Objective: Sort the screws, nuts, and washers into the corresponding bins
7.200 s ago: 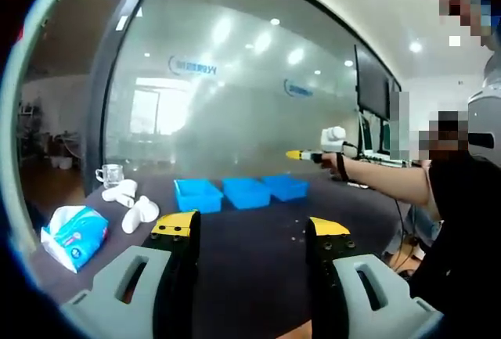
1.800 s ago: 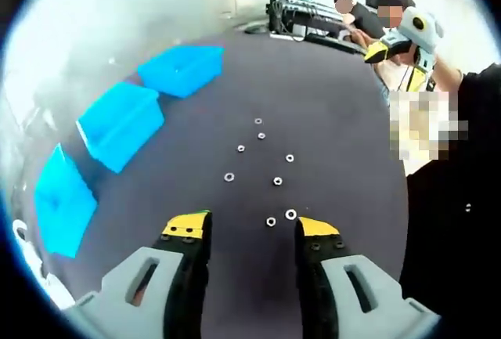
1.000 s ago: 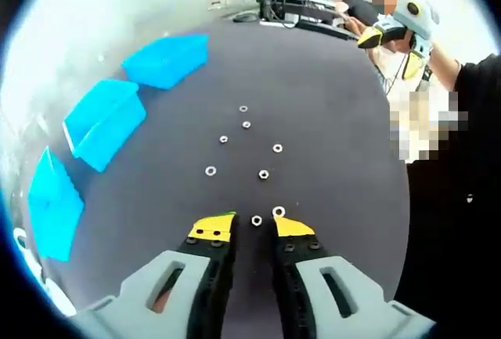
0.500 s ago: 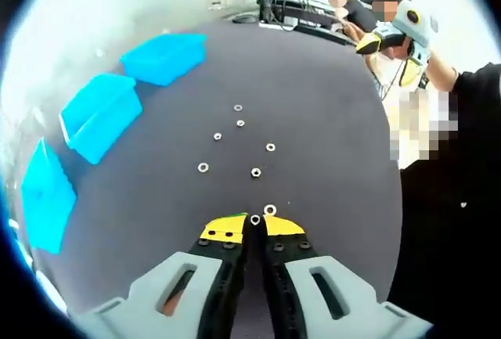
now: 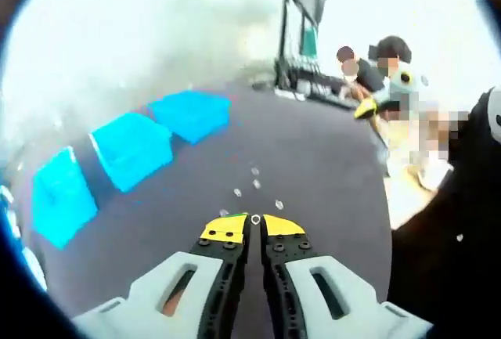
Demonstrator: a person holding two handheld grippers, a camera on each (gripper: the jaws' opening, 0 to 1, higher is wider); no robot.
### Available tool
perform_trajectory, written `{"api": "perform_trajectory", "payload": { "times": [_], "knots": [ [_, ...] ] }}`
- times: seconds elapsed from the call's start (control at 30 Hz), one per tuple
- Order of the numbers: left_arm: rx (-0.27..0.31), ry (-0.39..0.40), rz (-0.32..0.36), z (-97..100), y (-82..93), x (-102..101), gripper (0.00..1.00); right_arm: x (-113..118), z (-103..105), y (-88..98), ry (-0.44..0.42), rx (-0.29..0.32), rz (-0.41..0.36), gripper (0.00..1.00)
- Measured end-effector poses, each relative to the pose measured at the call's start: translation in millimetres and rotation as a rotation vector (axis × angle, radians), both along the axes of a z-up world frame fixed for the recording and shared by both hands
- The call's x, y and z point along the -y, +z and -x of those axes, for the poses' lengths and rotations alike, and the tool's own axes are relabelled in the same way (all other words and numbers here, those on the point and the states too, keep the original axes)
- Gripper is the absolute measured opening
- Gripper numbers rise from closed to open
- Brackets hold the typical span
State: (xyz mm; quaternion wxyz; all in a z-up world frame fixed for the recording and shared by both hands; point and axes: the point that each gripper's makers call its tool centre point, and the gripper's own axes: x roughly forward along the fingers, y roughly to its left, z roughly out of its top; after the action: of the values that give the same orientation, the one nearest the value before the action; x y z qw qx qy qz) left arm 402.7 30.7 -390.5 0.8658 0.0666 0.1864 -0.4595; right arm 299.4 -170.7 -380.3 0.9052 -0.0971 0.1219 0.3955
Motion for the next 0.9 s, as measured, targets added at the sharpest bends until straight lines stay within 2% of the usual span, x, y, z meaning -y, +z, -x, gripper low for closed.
{"api": "perform_trajectory", "payload": {
  "times": [0.03, 0.13, 0.27, 0.43, 0.53, 0.63, 0.8, 0.9],
  "knots": [
    [0.022, 0.025, 0.047, -1.6, 8.3, -1.8, 0.04, 0.7, 0.5, 1.0, -0.003, 0.002, -0.004, 0.41],
    [0.066, 0.098, 0.130, -4.4, 22.3, -9.9, 0.04, 3.2, 2.8, 4.0, -0.017, 0.010, -0.018, 0.41],
    [0.172, 0.176, 0.170, -5.1, 35.6, -19.2, 0.04, 6.0, 4.8, 8.1, -0.032, 0.021, -0.028, 0.41],
    [0.205, 0.227, 0.244, -1.6, 47.7, -22.6, 0.04, 8.0, 6.6, 13.1, -0.045, 0.031, -0.040, 0.41],
    [0.253, 0.258, 0.241, -6.8, 55.9, -28.7, 0.03, 7.7, 7.5, 15.9, -0.050, 0.038, -0.047, 0.41],
    [0.293, 0.318, 0.282, -18.5, 74.0, -41.0, 0.03, 6.7, 9.2, 19.6, -0.053, 0.045, -0.054, 0.41],
    [0.344, 0.434, 0.284, -58.2, 90.3, -86.2, 0.03, 6.0, 17.0, 21.8, -0.050, 0.050, -0.053, 0.41],
    [0.400, 0.509, 0.245, -83.9, 98.2, -113.7, 0.03, 8.4, 18.9, 19.4, -0.051, 0.046, -0.057, 0.41]
  ]
}}
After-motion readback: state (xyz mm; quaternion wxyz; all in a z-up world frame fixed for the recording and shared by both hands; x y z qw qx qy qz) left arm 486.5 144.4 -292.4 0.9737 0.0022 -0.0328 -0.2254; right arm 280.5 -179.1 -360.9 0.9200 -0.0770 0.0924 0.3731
